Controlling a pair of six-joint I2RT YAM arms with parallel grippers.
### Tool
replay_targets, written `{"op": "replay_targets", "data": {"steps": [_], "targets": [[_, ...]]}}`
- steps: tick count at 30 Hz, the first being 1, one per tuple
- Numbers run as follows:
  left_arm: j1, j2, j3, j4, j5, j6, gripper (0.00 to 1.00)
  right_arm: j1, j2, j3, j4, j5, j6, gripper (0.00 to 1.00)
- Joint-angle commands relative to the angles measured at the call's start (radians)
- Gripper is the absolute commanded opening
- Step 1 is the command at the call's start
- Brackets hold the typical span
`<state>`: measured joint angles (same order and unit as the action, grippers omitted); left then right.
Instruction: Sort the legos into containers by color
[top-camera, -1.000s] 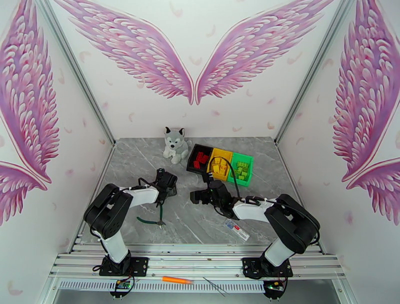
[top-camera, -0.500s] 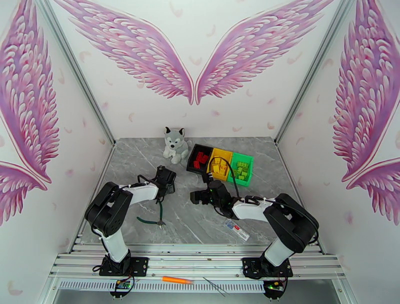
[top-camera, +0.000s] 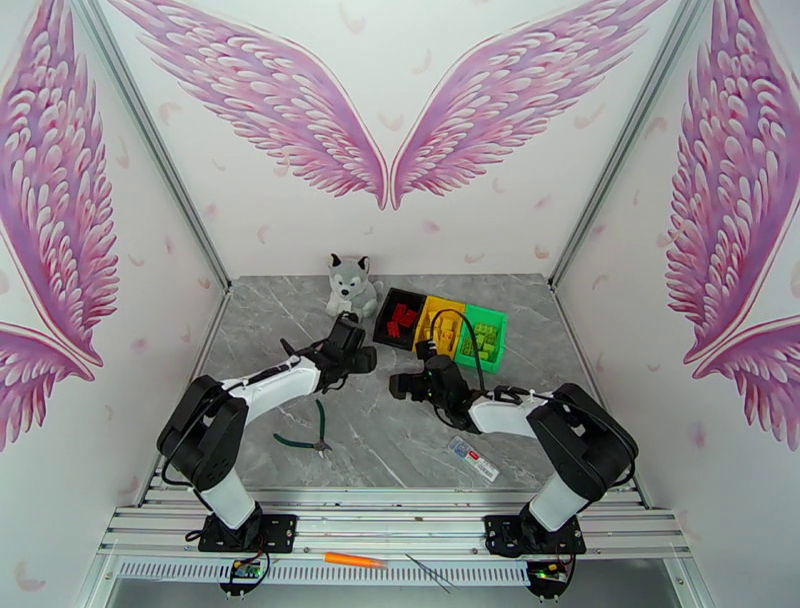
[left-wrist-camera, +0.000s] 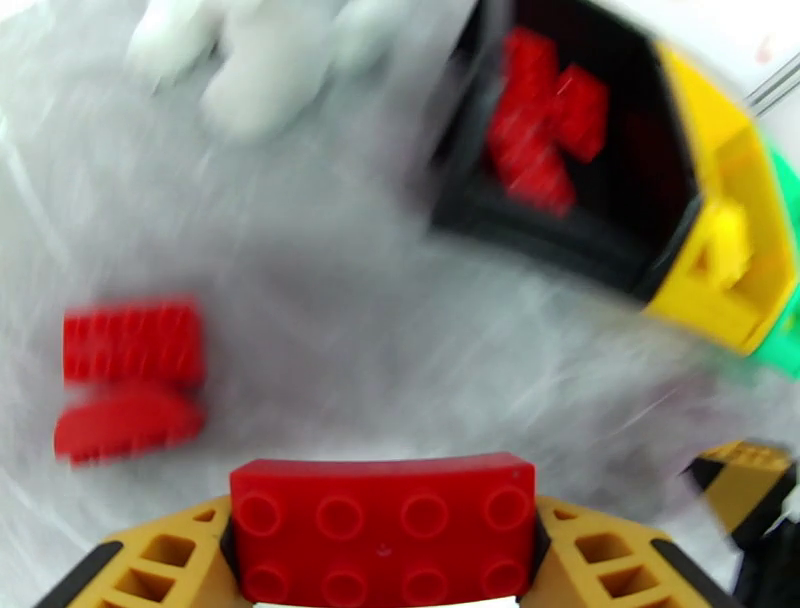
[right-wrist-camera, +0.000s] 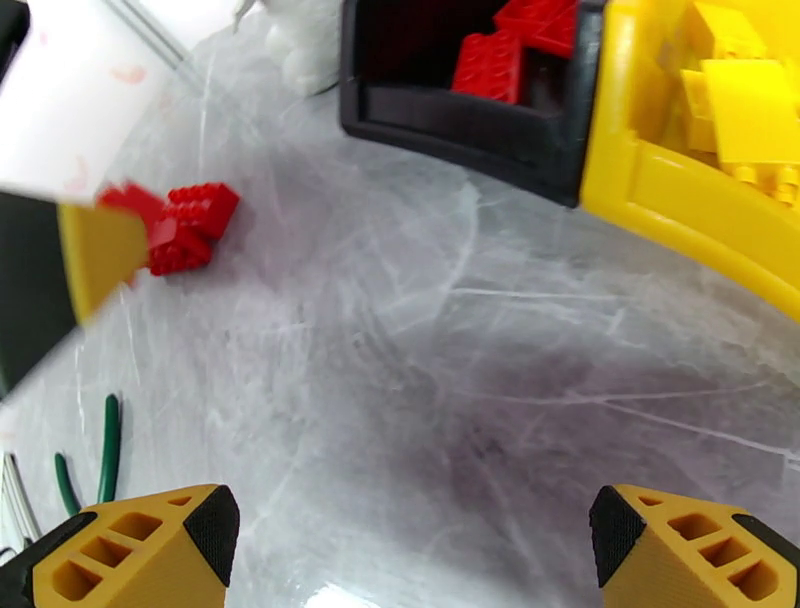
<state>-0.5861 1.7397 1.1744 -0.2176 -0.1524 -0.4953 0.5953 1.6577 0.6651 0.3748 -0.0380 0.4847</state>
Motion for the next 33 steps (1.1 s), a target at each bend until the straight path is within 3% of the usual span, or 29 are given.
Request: {"op": "replay_targets", "data": {"steps": [1,10,14,18,25,33], "targets": [[-0.001,0.079,0.143,0.02,0.031,0.057,0.51,-0.012,0.006,-0.024,0.036,0.0,0.046,0.99],[-0.007,0.32,0.471,-0.01,0.062,0.099,0.54,-0.012,-0.038,-0.073,0.017,0.029,0.069,1.0],[-0.008,0.406,0.58,-0.018,0.072,0.11,0.61,-0.012,-0.083,-0.101,-0.009,0.042,0.069,1.0],[-0.008,0.452,0.637,-0.019,0.062,0.111,0.82,-0.012,-0.126,-0.111,-0.055,0.063,0.062,1.0],[-0.024,0.404,0.586,0.021,0.024,0.143,0.89,0.002,-0.219,-0.123,-0.152,0.113,0.035,1.0],[-0.058,0.209,0.316,0.102,-0.144,0.175,0.89,0.024,-0.331,-0.14,-0.236,0.174,0.007,1.0]]}}
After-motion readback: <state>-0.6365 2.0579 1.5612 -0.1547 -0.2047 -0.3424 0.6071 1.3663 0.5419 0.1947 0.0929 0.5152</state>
